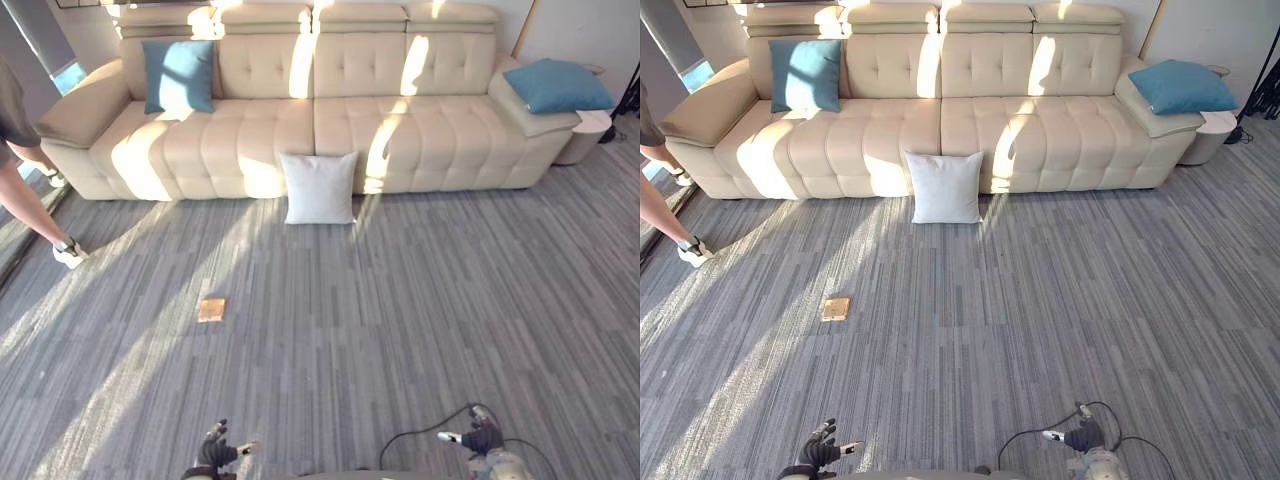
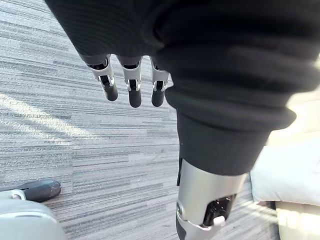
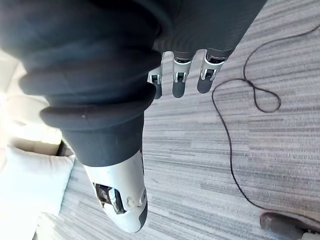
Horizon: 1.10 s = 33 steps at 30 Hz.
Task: Pick up cushions and gather them together orderly.
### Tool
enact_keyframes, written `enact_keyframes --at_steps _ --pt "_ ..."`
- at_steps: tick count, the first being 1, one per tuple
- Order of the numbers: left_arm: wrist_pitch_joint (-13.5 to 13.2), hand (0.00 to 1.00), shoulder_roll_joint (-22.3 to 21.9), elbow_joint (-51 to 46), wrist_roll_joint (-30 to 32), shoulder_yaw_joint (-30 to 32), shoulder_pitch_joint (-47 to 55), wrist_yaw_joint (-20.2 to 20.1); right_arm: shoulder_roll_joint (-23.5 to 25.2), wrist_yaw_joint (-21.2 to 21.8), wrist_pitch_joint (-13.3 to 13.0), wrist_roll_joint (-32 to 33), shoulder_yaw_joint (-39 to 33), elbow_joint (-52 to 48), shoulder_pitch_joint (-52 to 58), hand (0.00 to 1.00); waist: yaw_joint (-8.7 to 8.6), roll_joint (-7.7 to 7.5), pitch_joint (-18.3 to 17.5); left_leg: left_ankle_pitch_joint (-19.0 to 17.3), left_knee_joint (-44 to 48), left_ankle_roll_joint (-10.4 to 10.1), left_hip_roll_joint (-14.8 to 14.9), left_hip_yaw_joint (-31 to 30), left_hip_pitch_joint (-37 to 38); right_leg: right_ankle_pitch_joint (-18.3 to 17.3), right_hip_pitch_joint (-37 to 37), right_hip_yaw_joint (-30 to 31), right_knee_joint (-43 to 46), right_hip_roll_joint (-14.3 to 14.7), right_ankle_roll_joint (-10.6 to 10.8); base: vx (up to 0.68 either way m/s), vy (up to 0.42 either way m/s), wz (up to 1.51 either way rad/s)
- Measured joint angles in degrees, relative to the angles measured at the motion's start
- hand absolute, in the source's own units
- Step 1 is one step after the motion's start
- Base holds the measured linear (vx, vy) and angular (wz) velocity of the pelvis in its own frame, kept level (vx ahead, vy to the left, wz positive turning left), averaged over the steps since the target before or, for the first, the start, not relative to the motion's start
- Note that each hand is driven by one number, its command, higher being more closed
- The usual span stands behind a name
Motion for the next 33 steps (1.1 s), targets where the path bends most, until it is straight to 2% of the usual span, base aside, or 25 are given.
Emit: enact_keyframes --at_steps 7,18,21,23,24,25,26,27,28,29,30,31,33 --pt "-0.1 0.0 0.0 -2.7 0.0 0.3 0.1 -0.8 -1.6 0.9 0.1 -0.1 -0.2 0.0 0.2 0.0 -0.24 0.31 0.1 0.0 -0.7 0.0 0.0 0.0 0.0 -0.2 -0.2 -0.5 -0.1 0.0 0.4 0.0 0.0 0.0" --pt "0.0 0.0 0.0 -3.9 -0.2 0.2 -0.1 -0.5 -0.8 0.6 0.3 2.9 -2.3 0.6 -0.6 0.0 -0.67 0.49 0.2 0.0 -0.5 0.0 0.1 0.3 -2.3 -0.2 -2.3 -1.3 0.0 0.0 0.3 0.0 -0.006 0.01" --pt "-0.1 0.0 0.0 -4.0 -0.3 0.2 -0.1 -0.2 -0.5 0.5 0.3 4.7 -2.7 1.1 -1.6 0.0 -0.65 0.78 0.4 -2.3 2.7 0.3 0.6 1.3 -3.8 -1.0 -2.9 -1.1 1.0 0.0 1.2 0.01 0.004 -0.06" --pt "0.0 0.0 -0.2 -5.4 -1.3 0.2 -0.1 0.6 -0.3 0.4 0.3 5.6 -2.8 1.4 -3.1 0.0 -0.39 1.06 0.5 -5.1 6.8 0.9 1.1 2.4 -6.5 -3.0 -5.3 -0.8 3.8 0.1 1.7 -0.01 0.014 -0.22" --pt "0.0 0.0 -0.1 -6.5 -1.8 0.3 -0.1 0.9 0.2 0.0 0.3 6.8 -2.9 1.4 -3.6 0.0 0.01 1.12 0.8 -7.1 9.4 1.3 1.4 3.2 -8.1 -5.4 -7.6 -0.6 8.1 0.0 2.2 0.0 0.016 -0.22" --pt "0.0 0.0 -0.1 -7.3 -2.5 0.3 0.0 1.1 0.7 -0.4 0.4 7.2 -2.9 1.4 -3.8 0.0 0.19 0.87 1.0 -8.4 11.4 1.8 1.4 3.4 -8.8 -7.8 -9.5 -0.5 12.2 -0.4 3.3 0.03 0.04 -0.21" --pt "0.0 0.0 -0.1 -8.1 -3.4 0.3 -0.1 1.3 1.4 -0.6 0.4 7.8 -2.8 1.4 -4.0 0.0 0.21 0.57 1.3 -10.1 13.4 2.2 1.3 3.8 -9.3 -10.1 -12.4 -1.0 19.1 -1.5 6.2 0.04 0.06 -0.25" --pt "0.0 0.0 0.1 -8.8 -3.9 0.2 0.0 1.8 2.0 -0.6 0.4 8.7 -2.1 1.4 -4.3 0.0 0.5 0.16 2.0 -12.4 14.7 3.0 1.2 4.3 -9.2 -10.8 -16.0 -2.6 27.6 -2.5 7.2 0.05 0.064 -0.26" --pt "0.0 0.0 0.4 -8.8 -4.1 0.1 -0.1 1.9 2.4 -0.6 0.4 8.9 -1.9 1.4 -4.4 0.0 0.66 -0.05 2.3 -13.2 15.4 3.2 1.2 4.3 -8.9 -10.7 -18.1 -3.3 32.5 -3.1 7.2 0.12 0.054 -0.17" --pt "0.0 0.0 1.5 -9.0 -4.2 -0.4 -0.2 1.9 3.3 -0.6 0.5 9.0 -1.6 1.4 -4.4 0.0 0.49 -0.86 3.1 -14.6 16.6 4.3 0.9 4.0 -7.5 -11.1 -22.1 -4.9 41.7 -4.8 6.9 0.18 0.03 -0.02" --pt "0.1 0.0 1.9 -9.0 -4.2 -0.5 -0.2 2.0 3.8 -0.6 0.6 9.0 -1.4 1.4 -4.3 0.0 0.23 -0.96 3.5 -15.2 16.8 4.2 0.8 4.1 -6.7 -12.1 -23.3 -5.7 44.4 -5.6 6.6 0.29 0.033 -0.01" --pt "0.2 0.0 2.4 -9.0 -4.2 -0.6 -0.2 2.2 3.8 -0.6 0.6 9.0 -0.2 1.4 -4.3 0.0 0.23 -1.23 4.1 -15.9 16.7 4.1 1.0 4.1 -4.9 -13.7 -25.3 -7.2 45.6 -6.7 6.0 0.41 0.021 0.02" --pt "0.1 0.0 2.5 -9.3 -4.3 -0.7 -1.1 2.4 3.5 -0.6 0.6 9.0 0.3 1.4 -4.4 0.0 -0.13 -1.17 4.6 -16.5 15.7 3.6 2.0 3.2 -2.6 -14.2 -28.2 -9.3 42.2 -7.0 5.6 0.47 -0.007 0.21"
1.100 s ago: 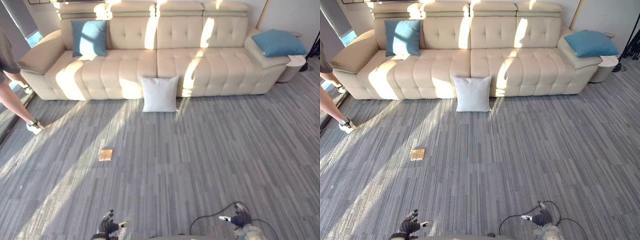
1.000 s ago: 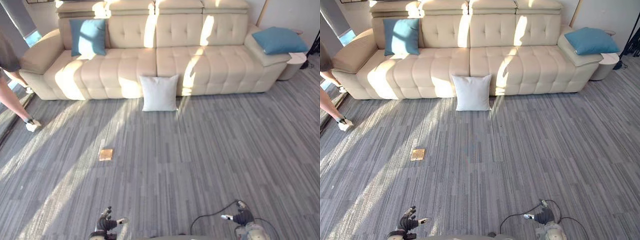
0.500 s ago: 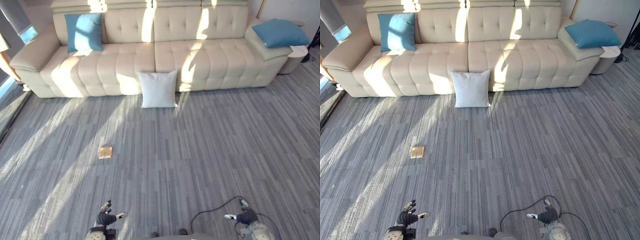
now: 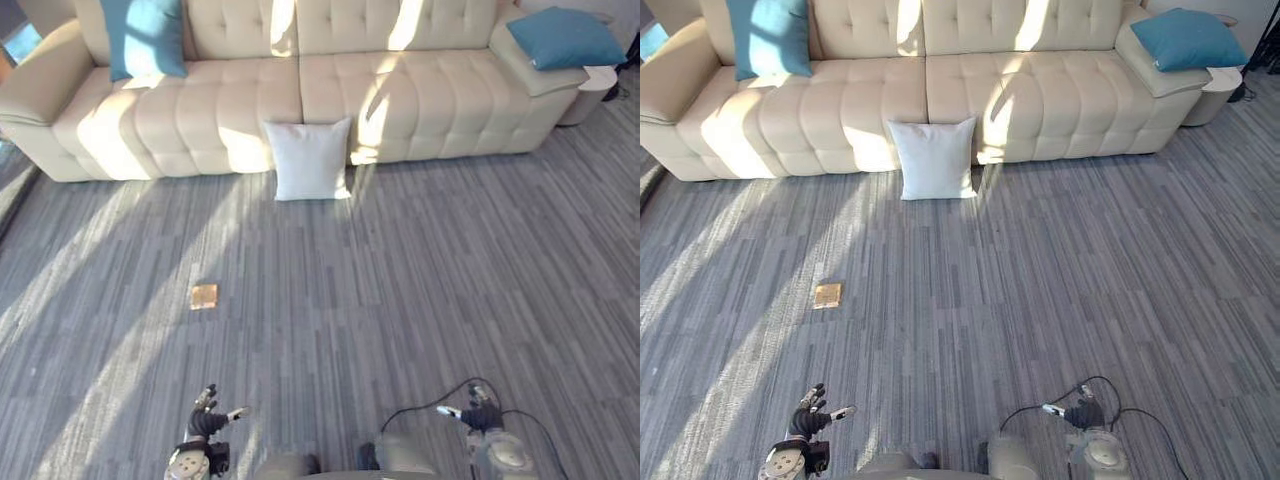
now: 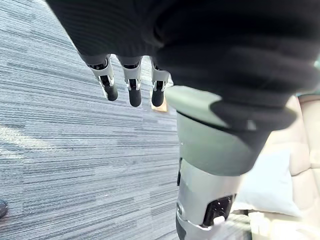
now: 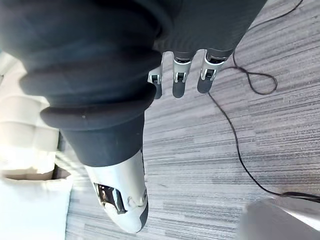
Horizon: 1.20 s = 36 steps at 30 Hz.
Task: Pick up cushions and gather them together orderly.
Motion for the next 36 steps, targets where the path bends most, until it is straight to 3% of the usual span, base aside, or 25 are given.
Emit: enact_keyframes --at_steps 3,4,5,6,8,9,10,11,12,14,16,18,19,20,21,22,25,27,28,29,31,32,33,34,36 --pt "-0.1 0.0 -0.9 0.0 -1.0 -0.2 -2.7 0.7 -0.7 -0.1 -0.1 0.2 0.0 -0.1 -0.3 0.0 -1.71 1.55 1.4 0.8 -6.0 -1.6 2.7 -2.9 5.5 5.6 -3.8 -1.1 -15.3 1.7 -0.8 0.54 -0.093 0.57" --pt "-0.2 0.0 -0.9 0.0 -1.3 -0.2 -3.5 0.9 -0.8 -0.2 -0.1 0.6 0.0 -0.3 -0.2 0.0 -2.09 0.88 1.8 1.2 -7.6 -3.2 2.7 -3.9 8.1 10.8 -4.1 0.4 -21.7 1.9 -1.1 0.62 -0.181 0.65" --pt "-0.1 0.0 -1.2 0.5 -1.3 -0.2 -3.8 1.0 -1.1 -0.4 -0.1 0.6 0.0 -0.5 0.3 0.0 -2.5 0.85 1.9 0.4 -7.4 -5.0 3.6 -5.6 9.5 18.3 -4.0 1.3 -20.0 1.6 -4.2 0.63 -0.208 0.64" --pt "-0.2 0.0 -1.7 0.9 -1.3 -0.2 -4.4 1.0 -1.3 -0.6 -0.1 0.6 -0.2 -0.5 0.2 0.0 -2.8 1.3 2.1 0.7 -7.0 -5.9 4.4 -6.2 9.8 15.9 -4.7 0.4 -16.5 1.5 -5.5 0.63 -0.241 0.63" --pt "-0.2 0.0 -1.8 1.3 -1.3 -0.9 -4.8 0.9 -1.1 -0.8 -0.1 0.6 -0.3 -1.0 -0.8 0.0 -3.29 1.93 2.3 5.4 -1.4 -13.0 5.2 -7.2 8.4 9.2 -4.3 -1.3 -10.5 0.3 -7.1 0.71 -0.278 0.47" --pt "-0.2 0.0 -2.2 2.4 -1.3 -1.0 -5.1 0.9 -1.0 -0.7 -0.2 0.5 0.0 -1.3 -0.7 0.0 -3.3 2.49 2.6 12.1 11.0 -14.5 6.1 -7.4 3.9 6.2 0.5 -2.5 -12.4 0.6 -7.3 0.68 -0.264 0.42" --pt "-0.2 0.0 -2.4 2.8 -1.3 -1.0 -5.1 0.9 -1.0 -0.7 -0.2 0.5 0.3 -1.3 -0.6 0.0 -3.2 2.76 2.9 15.6 18.0 -15.6 7.1 -7.4 1.2 6.0 3.5 -2.9 -14.8 1.1 -7.4 0.67 -0.262 0.41" --pt "-0.2 0.0 -2.8 3.2 -1.3 -1.0 -4.9 0.8 -0.9 -0.8 -0.2 0.6 0.4 -1.3 -0.6 0.0 -2.75 2.74 3.4 17.0 28.4 -15.4 9.2 -6.4 -3.1 6.0 8.6 -3.1 -18.7 2.5 -7.5 0.64 -0.225 0.1" --pt "-0.2 0.0 -2.9 3.2 -1.2 -0.9 -4.5 0.8 -0.2 -1.0 -0.4 1.1 0.4 -1.5 -0.7 0.0 -1.66 2.4 3.7 14.1 38.9 -11.4 11.1 -2.7 -7.2 6.0 15.0 -2.9 -23.6 3.8 -7.6 0.61 -0.194 -0.02" --pt "-0.2 0.0 -3.4 2.9 -1.2 -0.8 -3.8 0.8 0.1 -1.1 -0.5 2.2 0.4 -1.6 -1.1 0.0 -0.46 0.88 4.1 10.8 43.0 -8.5 11.6 2.3 -13.3 6.1 23.0 -2.4 -29.7 4.0 -7.6 0.5 -0.117 -0.11" --pt "-0.2 0.0 -3.6 2.7 -1.3 -0.7 -3.6 0.7 -0.3 -1.1 -0.5 2.3 0.3 -1.5 -2.4 0.0 0.65 0.28 4.3 8.5 38.5 -5.9 11.2 6.9 -20.1 6.1 27.8 -0.7 -34.5 4.0 -7.5 0.56 -0.038 -0.45" --pt "-0.2 0.0 -3.8 2.7 -1.3 -0.6 -2.7 0.7 -0.1 -1.2 -0.4 2.3 0.2 -1.0 -4.7 0.0 2.35 0.16 4.7 8.3 21.4 -6.2 8.7 6.8 -26.4 5.8 31.8 2.2 -37.7 3.3 -7.1 0.55 0.061 -0.84" --pt "-0.2 0.0 -3.8 2.8 -1.3 -0.6 -2.4 0.7 0.1 -1.2 -0.5 2.3 0.2 -1.0 -4.9 0.0 2.66 -0.1 4.9 9.6 15.1 -7.6 7.5 5.6 -26.8 5.3 33.0 2.7 -38.2 2.7 -6.3 0.43 0.124 -0.81" --pt "-0.2 0.0 -4.4 2.7 -1.3 -0.6 -1.7 0.7 -0.2 -1.2 -0.5 2.2 0.3 -1.1 -4.7 0.0 3.53 0.71 4.6 14.9 2.3 -8.5 6.1 3.0 -26.3 4.2 35.5 3.9 -39.5 2.5 -4.3 0.68 0.248 -0.82" --pt "-0.2 0.0 -4.6 3.4 -1.3 -0.6 -1.2 0.8 -0.3 -1.4 -0.5 2.2 0.3 -0.4 -4.2 0.0 3.56 1.12 4.6 25.7 0.0 -2.9 5.6 1.6 -25.9 2.7 38.5 5.1 -40.7 2.0 -2.0 0.56 0.217 -0.6" --pt "-0.1 0.0 -4.6 3.5 -1.3 -0.6 -1.7 0.9 0.1 -1.5 -0.4 2.2 0.3 0.0 -4.4 0.0 3.54 0.5 4.5 24.5 0.6 -2.3 4.7 1.6 -26.0 2.6 38.7 5.0 -40.6 1.1 -1.9 0.67 0.292 -0.03" --pt "-0.3 0.0 -5.2 3.2 -1.1 -0.7 -4.6 0.6 0.0 -1.8 -0.4 2.0 0.1 0.0 -2.6 0.0 2.66 -0.95 4.0 19.6 5.1 0.8 0.6 1.6 -26.6 3.5 35.5 5.3 -29.9 -2.9 -0.9 0.52 0.213 0.42" --pt "-0.2 0.0 -4.5 3.3 -0.8 -0.7 -4.0 0.7 0.6 -1.9 -0.4 1.9 0.1 0.1 -2.1 0.0 1.84 -1.59 3.9 14.7 7.3 1.4 -1.0 1.1 -23.7 6.6 31.5 6.6 -15.1 -4.8 4.0 0.61 0.231 0.34" --pt "0.1 0.0 -3.6 3.4 -0.6 -1.1 -3.8 0.7 1.2 -1.8 -0.4 1.7 0.2 0.5 -2.2 0.0 1.75 -2.17 3.9 12.0 6.3 1.9 -2.0 0.9 -19.4 11.8 24.9 8.7 1.4 -6.3 9.5 0.44 0.142 0.1" --pt "0.1 0.0 -3.3 3.5 -0.4 -1.4 -3.8 0.7 1.4 -1.8 -0.5 1.7 0.4 0.9 -2.3 0.0 1.71 -2.28 4.0 11.2 5.6 2.0 -2.3 0.6 -17.3 10.8 22.1 8.7 8.2 -6.6 8.6 0.52 0.132 0.1" --pt "0.1 0.0 -2.9 3.5 -0.2 -2.1 -3.2 0.8 1.8 -1.8 -0.4 1.6 1.5 1.4 -2.0 0.0 1.41 -1.95 4.1 10.2 0.1 2.0 -2.6 0.2 -7.9 6.0 15.3 5.2 17.1 -7.1 2.3 0.55 0.075 0.07" --pt "0.1 0.0 -2.2 3.5 -0.2 -2.4 -3.1 0.7 1.8 -1.7 -0.4 1.6 2.7 1.4 -1.9 0.0 0.9 -1.47 4.3 10.2 -3.2 2.0 -2.0 -0.3 -3.3 3.8 12.6 2.1 13.7 -6.3 -0.5 0.49 0.027 0.11" --pt "0.0 0.0 -2.0 3.5 -0.2 -2.4 -3.3 0.7 1.9 -1.7 -0.4 1.6 2.7 1.4 -2.0 0.0 0.62 -1.2 4.4 10.2 -4.4 2.0 -1.6 -0.5 -1.5 2.8 11.1 0.6 10.6 -5.6 -1.2 0.47 -0.033 0.25" --pt "0.0 0.0 -2.0 3.5 -0.1 -2.4 -3.8 0.7 1.8 -1.6 -0.5 1.6 2.6 1.1 -2.2 0.0 0.05 -0.95 4.4 10.1 -5.7 1.8 -0.7 -0.7 0.7 2.0 8.2 -1.6 2.3 -4.1 -1.6 0.48 -0.084 0.33" --pt "-0.1 0.0 -2.0 3.5 0.3 -2.4 -4.4 0.6 1.6 -1.6 -0.5 1.6 2.5 1.0 -2.1 0.0 -0.81 -0.89 4.4 9.6 -6.7 0.9 0.4 -0.9 2.9 4.7 5.2 -2.4 -14.6 -2.2 -1.3 0.48 -0.114 0.43"
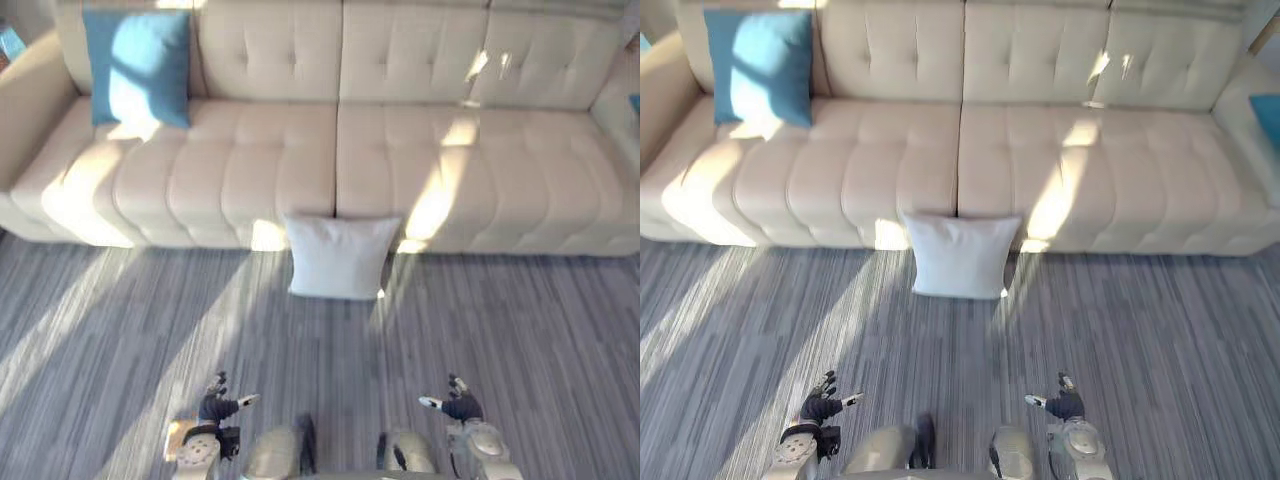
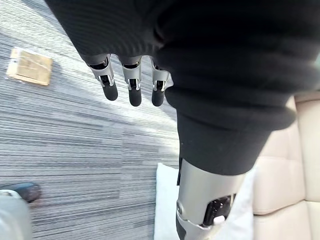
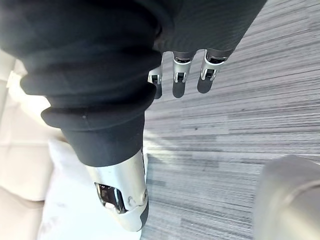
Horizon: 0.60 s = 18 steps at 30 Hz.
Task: Pick up cushions and gather them together orderly.
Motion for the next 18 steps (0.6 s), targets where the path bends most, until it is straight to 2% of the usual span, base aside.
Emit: enact_keyframes --at_steps 1,2,3,4,5,6,8,9,10,11,12,13,15,16,17,18 --pt "0.0 0.0 0.1 0.1 0.4 -0.1 0.1 -0.1 -0.1 0.0 0.0 0.0 -0.1 0.0 0.2 0.0 -0.67 -0.62 -0.2 -1.4 -0.4 -2.3 0.5 -0.1 2.0 5.6 -0.1 1.0 -12.0 1.3 0.2 0.59 -0.203 0.46" --pt "0.0 0.0 0.2 0.9 0.5 -0.4 0.4 -0.1 0.0 0.1 0.1 0.0 -0.1 0.1 1.9 0.0 -0.55 -2.01 -0.8 -3.7 -0.4 -5.2 -0.2 -0.3 4.3 12.4 -0.1 3.5 -18.4 1.4 0.1 0.61 -0.237 0.47" --pt "0.0 0.0 0.1 1.7 0.5 -0.5 0.6 -0.1 -0.1 0.1 0.2 0.0 -0.1 0.2 2.6 0.0 -0.66 -2.24 -1.0 -5.0 0.1 -5.8 0.0 -0.8 5.6 17.8 0.2 4.8 -17.1 1.4 -1.0 0.65 -0.253 0.24" --pt "0.1 0.0 -0.9 3.3 0.6 -0.5 0.5 -0.1 -0.8 0.2 0.4 0.0 -0.2 0.5 2.9 0.0 -0.65 -0.63 -1.4 -6.1 1.2 -6.9 1.6 -1.4 7.0 17.5 -0.7 5.2 -11.8 2.8 -3.3 0.44 -0.18 0.09" --pt "0.1 0.0 -0.9 3.3 0.7 -0.5 0.6 -0.2 -0.8 0.2 0.4 0.0 -0.2 0.4 2.9 0.0 -0.59 -0.27 -2.0 -5.8 2.6 -7.5 2.6 -1.6 6.5 15.7 -1.2 5.1 -10.3 3.1 -4.0 0.53 -0.22 0.08" --pt "0.1 0.0 -1.3 3.5 1.1 -0.5 0.8 -0.2 -0.8 0.5 0.3 0.0 -0.7 -0.1 2.7 0.0 -0.78 0.67 -2.2 -5.6 8.8 -8.2 3.9 -2.5 4.4 13.2 -0.9 3.9 -8.5 3.8 -5.0 0.48 -0.242 0.17" --pt "0.1 0.0 -2.9 3.4 1.7 0.3 0.3 -0.2 -0.8 0.5 0.4 0.0 -1.4 -0.1 3.0 0.0 -0.76 2.19 -1.8 -2.1 28.0 -14.3 8.6 -3.6 -2.9 10.7 4.5 2.3 -10.5 6.3 -6.3 0.51 -0.246 0.2" --pt "0.1 0.0 -3.6 3.4 1.7 0.3 0.6 -0.3 -0.6 0.4 0.4 0.0 -1.4 -0.2 3.3 0.0 -0.42 2.64 -1.7 -2.4 36.4 -14.0 11.5 -2.4 -5.7 10.3 8.8 1.6 -12.9 7.8 -6.7 0.44 -0.159 0.03" --pt "0.1 0.0 -3.9 3.3 1.7 0.3 0.8 -0.4 -0.4 0.4 0.4 0.1 -1.5 -0.3 3.4 0.0 -0.36 2.61 -1.8 -2.7 38.4 -13.5 12.5 -1.5 -6.7 10.2 11.0 1.4 -14.2 8.3 -6.9 0.4 -0.109 -0.02" --pt "0.1 0.0 -4.7 3.3 1.7 0.2 0.8 -1.1 -0.1 0.4 0.4 0.1 -1.8 -1.3 3.6 0.0 -0.24 2.39 -1.8 -3.6 38.2 -11.9 13.2 0.6 -8.8 10.0 14.1 1.5 -16.4 8.5 -7.1 0.37 -0.089 0.0" --pt "0.1 0.0 -5.1 3.0 1.7 0.1 0.7 -1.2 -0.1 0.3 0.3 0.1 -2.0 -2.1 3.5 0.0 -0.22 2.33 -1.9 -4.0 36.9 -11.2 13.1 1.5 -9.8 10.0 15.1 1.7 -17.5 8.4 -7.0 0.31 -0.048 -0.14" --pt "0.0 0.0 -5.6 2.9 1.7 0.0 0.4 -1.3 0.0 0.2 0.1 0.2 -2.6 -2.8 2.9 0.0 0.13 2.36 -1.9 -4.6 32.2 -10.3 12.6 2.5 -12.0 10.1 16.1 2.7 -18.7 8.3 -6.9 0.25 0.01 -0.4" --pt "0.0 0.0 -5.6 2.9 1.7 0.0 0.3 -1.2 0.0 -0.2 0.0 0.3 -2.8 -2.6 2.0 0.0 1.3 2.69 -1.9 -4.4 21.1 -10.1 10.9 0.9 -13.9 10.0 16.1 4.8 -19.0 8.2 -6.5 0.22 0.073 -0.58" --pt "0.0 0.0 -5.5 2.9 1.6 0.0 0.3 -1.1 0.0 -0.6 0.0 0.3 -2.8 -2.4 2.0 0.0 1.74 3.08 -2.0 -3.3 13.4 -10.8 9.5 -1.8 -14.0 9.7 16.0 6.0 -18.8 8.3 -5.7 0.19 0.141 -0.6" --pt "0.0 0.0 -5.5 3.1 1.6 -0.1 0.4 -1.0 -0.1 -0.9 0.1 0.3 -2.8 -2.2 2.2 0.0 2.32 3.69 -1.8 3.1 9.7 -9.7 8.8 -2.9 -13.5 9.0 15.9 7.4 -18.3 8.5 -4.5 0.18 0.162 -0.56" --pt "0.1 0.0 -5.1 3.3 1.6 -0.1 0.4 -1.0 0.3 -1.0 0.2 0.3 -2.8 -2.0 2.3 0.0 2.46 3.3 -1.6 2.9 9.4 -9.3 8.6 -2.1 -12.7 8.6 16.0 8.0 -18.3 8.1 -3.8 0.14 0.187 -0.37"
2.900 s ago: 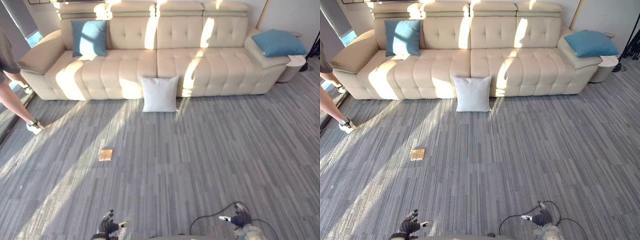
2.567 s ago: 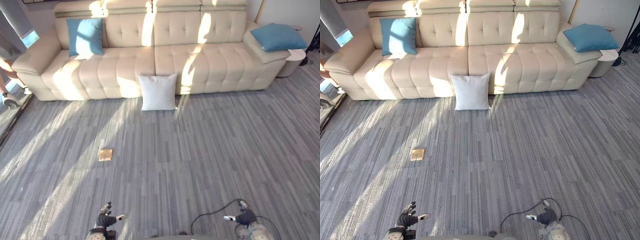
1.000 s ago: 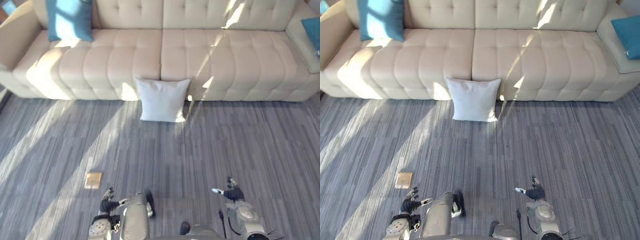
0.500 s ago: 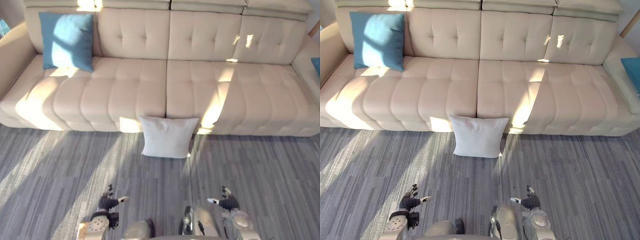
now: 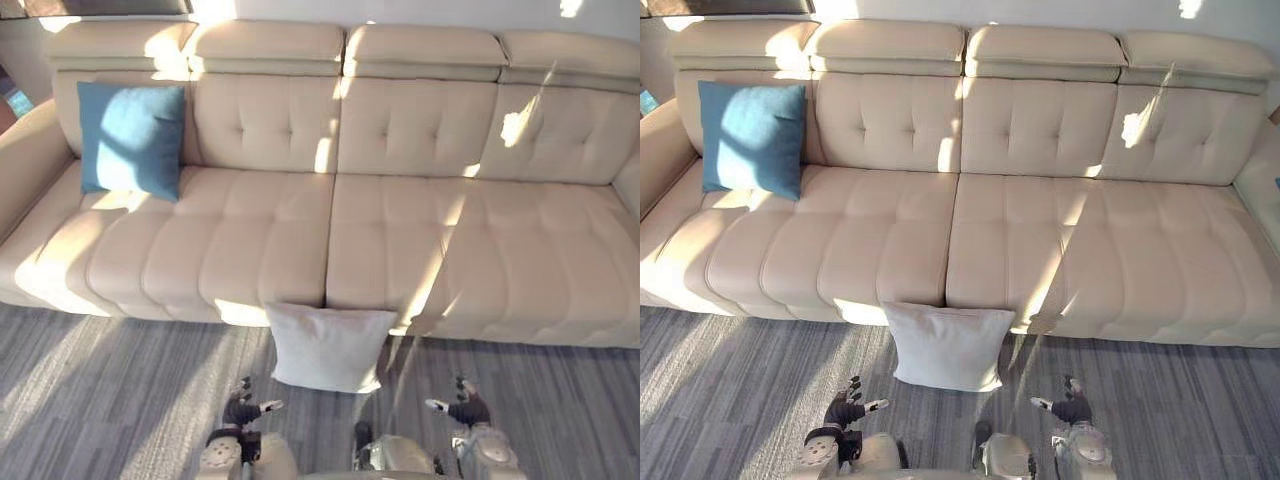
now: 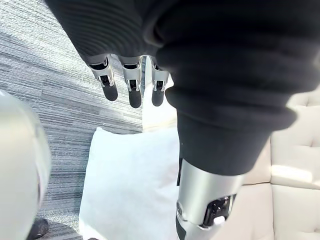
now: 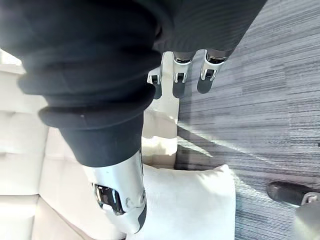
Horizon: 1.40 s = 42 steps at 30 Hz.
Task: Pick up cushions and gather them together orderly.
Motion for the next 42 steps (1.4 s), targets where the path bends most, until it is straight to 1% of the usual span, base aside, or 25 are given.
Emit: enact_keyframes --at_steps 2,4,5,6,7,8,9,11,14,16,17,20,21,23,24,26,27,30,32,33,34,35,38,39,42 --pt "-0.1 0.0 0.8 -0.1 0.0 0.0 -0.6 0.0 0.4 0.0 0.0 0.0 0.1 -0.2 0.4 0.0 0.0 -1.08 0.0 -0.8 -1.0 1.2 -1.9 1.5 0.0 -1.0 -1.0 1.3 1.0 -2.0 1.9 0.14 0.191 -0.16" --pt "-0.1 0.0 1.6 -0.1 0.0 -0.1 -1.8 0.1 0.4 -0.2 0.0 0.0 0.2 -0.2 -0.8 0.0 0.05 -1.53 0.6 -1.6 0.7 2.3 -2.9 2.8 -2.2 -2.3 -4.5 2.5 4.6 -3.3 3.0 0.09 0.183 -0.21" --pt "-0.1 0.0 2.4 -0.2 0.0 -0.4 -3.5 0.5 0.4 -0.9 -0.1 0.0 0.3 -0.2 -2.5 0.0 -0.03 -1.64 1.5 -1.9 2.8 2.8 -3.3 3.6 -4.8 -3.0 -7.6 2.9 7.1 -4.1 3.8 0.06 0.165 -0.19" --pt "-0.1 0.0 2.8 -0.3 -0.1 -0.8 -4.6 0.7 0.4 -1.1 -0.1 0.0 0.3 -0.3 -3.3 0.0 0.0 -1.69 2.4 -2.0 4.0 2.9 -3.4 3.9 -5.9 -3.0 -8.8 3.0 8.2 -4.4 3.8 0.0 0.159 -0.16" --pt "-0.1 0.0 3.6 -1.3 -0.1 -1.1 -6.7 1.3 0.4 -1.4 -0.1 0.1 0.3 -0.5 -5.7 0.0 0.09 -1.68 4.6 -2.2 6.9 3.2 -3.4 4.5 -8.2 -3.2 -11.1 3.5 10.6 -4.9 4.1 -0.06 0.117 -0.13" --pt "-0.2 0.0 4.1 -2.4 -0.8 -1.1 -8.0 1.8 0.4 -2.0 -0.1 0.3 0.3 -1.3 -7.0 0.0 0.18 -1.45 5.8 -3.1 9.4 3.3 -3.1 4.6 -10.1 -3.8 -12.9 3.9 12.7 -5.0 4.7 -0.1 0.137 -0.11" --pt "-0.3 0.0 4.7 -3.5 -2.2 -1.1 -9.8 2.6 0.4 -2.5 -0.2 0.8 0.4 -3.1 -8.1 0.0 0.22 -1.23 7.1 -5.1 12.4 3.8 -2.7 4.6 -12.4 -5.3 -15.3 4.1 15.7 -5.0 4.5 -0.11 0.099 -0.03" --pt "-0.7 0.0 5.6 -4.4 -4.5 -1.1 -12.4 3.7 0.4 -2.9 -0.3 2.3 0.4 -5.1 -9.8 0.0 0.29 -1.27 8.5 -7.5 16.4 4.6 -2.1 4.6 -16.0 -7.3 -19.2 4.1 20.6 -5.2 4.6 -0.13 0.071 0.0" --pt "-1.6 0.0 6.7 -5.0 -8.4 1.5 -19.8 5.4 0.1 -5.0 -0.4 4.7 0.5 -5.9 -15.2 0.0 0.4 -1.81 11.0 -10.6 24.3 5.0 -1.3 4.5 -26.2 -9.9 -29.8 4.2 28.9 -5.8 4.7 -0.2 0.009 -0.02" --pt "-2.1 0.0 6.7 -5.3 -10.7 5.6 -24.8 6.5 -0.2 -6.0 -0.3 6.0 0.5 -5.9 -20.5 0.0 0.26 -1.72 13.1 -11.0 28.6 5.6 -0.5 4.3 -33.3 -10.0 -36.8 4.3 32.8 -5.7 4.6 -0.17 0.003 -0.08" --pt "-2.2 0.0 6.7 -5.3 -11.3 7.1 -26.5 6.6 -0.4 -6.3 -0.3 6.7 0.5 -5.8 -21.9 0.0 0.18 -1.72 13.4 -10.8 30.1 5.9 -0.2 4.2 -35.7 -10.1 -39.1 4.3 34.1 -5.7 4.5 -0.12 -0.002 -0.07" --pt "-2.6 0.0 7.0 -5.3 -14.9 14.0 -36.9 8.4 -2.2 -8.7 -0.3 9.7 -0.1 -5.6 -32.1 0.0 0.23 -1.78 16.8 -11.0 37.5 6.2 1.7 4.1 -48.5 -10.4 -51.7 4.7 41.1 -5.2 4.1 -0.14 -0.013 -0.05" --pt "-2.6 0.0 7.0 -5.3 -15.3 14.9 -38.7 8.6 -2.5 -9.0 -0.3 10.2 -0.5 -5.6 -34.3 0.0 0.27 -1.73 17.4 -11.0 38.6 6.2 2.1 4.1 -50.5 -10.4 -53.7 4.8 42.2 -5.1 4.1 -0.14 -0.039 -0.1" --pt "-2.7 0.0 7.2 -5.5 -16.7 17.0 -43.8 8.8 -3.6 -10.0 -0.6 12.3 -2.1 -3.8 -43.2 0.0 0.21 -1.63 18.4 -11.1 42.9 6.4 3.3 4.0 -58.8 -10.4 -62.3 5.0 46.4 -4.7 4.1 -0.12 -0.06 -0.14" --pt "-2.7 0.0 7.2 -5.8 -17.1 17.0 -44.8 8.9 -3.9 -10.2 -0.6 13.0 -2.5 -3.6 -45.0 0.0 0.2 -1.63 18.4 -11.1 43.8 6.4 3.4 3.9 -60.8 -10.4 -64.3 5.1 47.4 -4.7 4.1 -0.11 -0.066 -0.11" --pt "-2.7 0.0 7.2 -6.7 -18.0 16.5 -48.6 9.0 -4.9 -11.2 -0.8 14.7 -3.0 -2.4 -52.1 0.0 0.23 -1.61 18.5 -11.1 47.3 6.5 4.3 3.2 -68.3 -10.4 -71.7 5.1 50.8 -4.3 4.0 -0.13 -0.069 -0.1" --pt "-2.7 0.0 7.1 -6.7 -18.3 16.1 -49.4 9.1 -5.1 -11.3 -0.8 15.5 -3.0 -2.4 -53.5 0.0 0.23 -1.6 18.5 -11.1 48.0 6.5 4.4 3.1 -69.8 -10.3 -73.2 5.1 51.5 -4.2 4.0 -0.14 -0.064 -0.09" --pt "-2.8 0.0 6.9 -8.4 -20.4 11.4 -53.6 10.4 -5.0 -12.1 -0.8 16.5 -1.4 -2.4 -60.4 0.0 0.35 -1.59 18.5 -11.0 50.4 6.6 5.2 2.9 -75.9 -10.0 -79.7 5.2 54.3 -3.9 3.5 -0.11 -0.048 -0.08" --pt "-2.8 0.0 6.4 -9.1 -20.7 9.3 -55.3 11.0 -4.6 -12.5 -0.8 16.6 -0.1 -2.4 -62.9 0.0 0.37 -1.59 18.5 -10.5 50.7 7.4 5.4 2.9 -77.2 -9.9 -81.2 5.2 54.8 -3.8 3.3 -0.07 -0.03 -0.01" --pt "-2.9 0.0 5.4 -9.1 -21.5 7.1 -57.3 11.2 -3.7 -13.4 -0.8 16.5 0.7 -2.5 -65.4 1.0 0.34 -1.58 18.5 -10.4 50.7 7.5 5.6 2.9 -77.9 -9.8 -82.1 5.2 55.0 -3.8 3.1 -0.06 -0.03 -0.01" --pt "-2.9 0.0 5.1 -9.1 -21.5 6.7 -57.7 11.2 -3.5 -13.6 -0.8 16.5 0.8 -2.5 -65.8 1.0 0.34 -1.59 18.5 -10.4 50.7 7.5 5.6 2.9 -78.0 -9.7 -82.2 5.2 55.0 -3.7 3.1 -0.06 -0.028 -0.04" --pt "-2.9 1.0 4.3 -9.2 -21.5 4.9 -59.0 11.4 -2.8 -13.9 -0.8 16.4 1.7 -2.5 -67.2 1.0 0.35 -1.58 18.5 -10.4 50.8 7.5 5.9 2.9 -78.0 -9.7 -82.3 5.0 55.0 -3.6 3.0 -0.04 -0.009 -0.05" --pt "-2.8 1.0 2.9 -9.3 -21.4 2.9 -61.4 14.1 -1.2 -15.2 -0.3 15.9 2.9 -3.8 -68.7 1.0 0.14 -1.58 18.5 -10.3 50.1 7.3 6.0 3.0 -78.0 -9.5 -82.2 4.7 54.3 -3.6 2.7 -0.03 0.007 -0.03" --pt "-2.8 1.0 2.9 -9.5 -21.3 2.9 -61.4 15.3 -1.1 -15.8 -0.2 15.9 2.9 -4.5 -68.7 1.0 0.15 -1.58 18.5 -10.1 49.4 7.0 6.0 3.0 -78.0 -9.4 -82.2 4.5 53.6 -3.6 2.6 0.0 0.0 0.0" --pt "-2.4 1.0 4.1 -10.2 -20.4 2.7 -61.3 16.3 -1.4 -16.0 -0.2 16.0 3.2 -4.9 -68.6 1.0 0.12 -1.58 18.5 -9.7 48.7 6.8 5.9 3.0 -78.0 -9.2 -82.2 4.3 53.1 -3.6 2.4 0.0 0.0 0.0"
